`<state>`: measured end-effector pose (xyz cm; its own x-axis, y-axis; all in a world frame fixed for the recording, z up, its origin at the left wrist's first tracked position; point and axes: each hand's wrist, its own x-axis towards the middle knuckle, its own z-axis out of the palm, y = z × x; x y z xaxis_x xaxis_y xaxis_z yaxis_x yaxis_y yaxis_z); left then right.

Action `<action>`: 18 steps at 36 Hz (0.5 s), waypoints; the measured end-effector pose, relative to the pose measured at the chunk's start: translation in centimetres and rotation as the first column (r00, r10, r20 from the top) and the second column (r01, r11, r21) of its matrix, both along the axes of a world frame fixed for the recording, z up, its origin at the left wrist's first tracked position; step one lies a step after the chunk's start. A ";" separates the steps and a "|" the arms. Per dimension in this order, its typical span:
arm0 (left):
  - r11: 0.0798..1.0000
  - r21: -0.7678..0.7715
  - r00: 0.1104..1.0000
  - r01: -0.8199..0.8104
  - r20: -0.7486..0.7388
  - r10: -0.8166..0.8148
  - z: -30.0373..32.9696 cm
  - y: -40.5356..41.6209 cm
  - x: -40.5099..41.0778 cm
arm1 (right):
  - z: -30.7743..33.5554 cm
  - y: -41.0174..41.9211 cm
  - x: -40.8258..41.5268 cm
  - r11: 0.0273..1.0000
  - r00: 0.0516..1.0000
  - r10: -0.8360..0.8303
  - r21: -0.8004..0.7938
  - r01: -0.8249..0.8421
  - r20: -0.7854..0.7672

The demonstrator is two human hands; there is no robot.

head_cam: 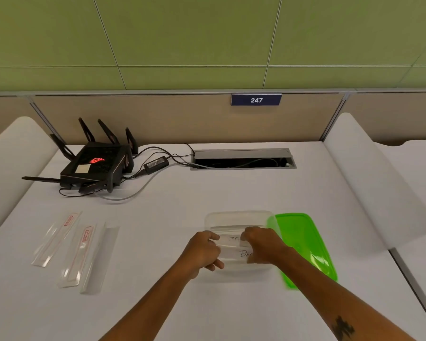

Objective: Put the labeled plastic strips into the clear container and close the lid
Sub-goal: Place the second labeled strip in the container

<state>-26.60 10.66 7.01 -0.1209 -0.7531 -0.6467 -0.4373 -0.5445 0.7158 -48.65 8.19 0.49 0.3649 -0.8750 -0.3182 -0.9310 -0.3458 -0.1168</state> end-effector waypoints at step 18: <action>0.984 0.177 0.995 0.015 0.095 -0.032 -2.3 -1.3 -2.7 | -0.5 -0.5 1.1 0.990 0.981 0.133 0.057 -0.126 -0.143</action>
<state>-29.35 9.37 4.66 -0.0672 -0.6246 -0.7781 -0.5143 -0.6466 0.5634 -47.54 7.66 -0.03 0.4209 -0.8060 -0.4162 -0.8868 -0.4621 -0.0018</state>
